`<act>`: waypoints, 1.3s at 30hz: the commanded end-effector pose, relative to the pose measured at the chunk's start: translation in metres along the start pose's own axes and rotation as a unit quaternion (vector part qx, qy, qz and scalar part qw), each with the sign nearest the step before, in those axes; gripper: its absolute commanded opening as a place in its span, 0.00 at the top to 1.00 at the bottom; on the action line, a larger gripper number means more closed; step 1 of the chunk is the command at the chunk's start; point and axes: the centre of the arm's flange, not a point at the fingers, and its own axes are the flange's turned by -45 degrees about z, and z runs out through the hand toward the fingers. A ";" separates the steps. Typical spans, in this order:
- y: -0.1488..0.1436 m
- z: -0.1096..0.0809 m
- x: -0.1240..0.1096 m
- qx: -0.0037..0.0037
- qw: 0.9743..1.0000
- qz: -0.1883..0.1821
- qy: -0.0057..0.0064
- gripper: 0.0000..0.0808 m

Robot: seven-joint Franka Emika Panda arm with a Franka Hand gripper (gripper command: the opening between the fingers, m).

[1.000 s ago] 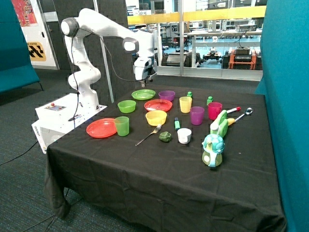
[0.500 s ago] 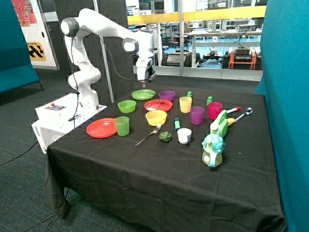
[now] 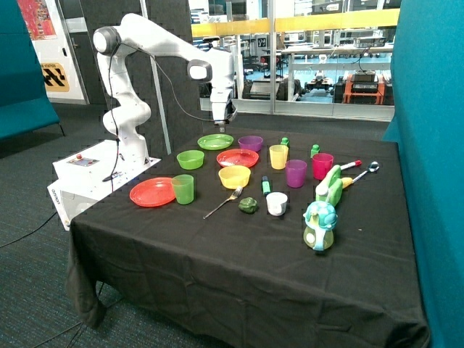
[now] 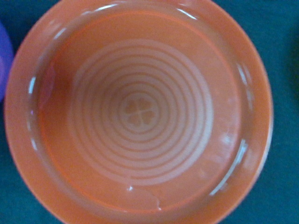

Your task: Stack the bowls

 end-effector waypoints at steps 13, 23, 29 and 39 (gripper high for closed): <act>-0.088 0.008 0.033 0.001 0.995 -0.102 -0.001 0.69; -0.125 0.013 0.041 0.001 0.990 -0.143 -0.001 0.64; -0.146 0.017 0.039 0.001 0.985 -0.174 -0.001 0.62; -0.188 0.023 0.030 0.001 0.974 -0.228 -0.001 0.67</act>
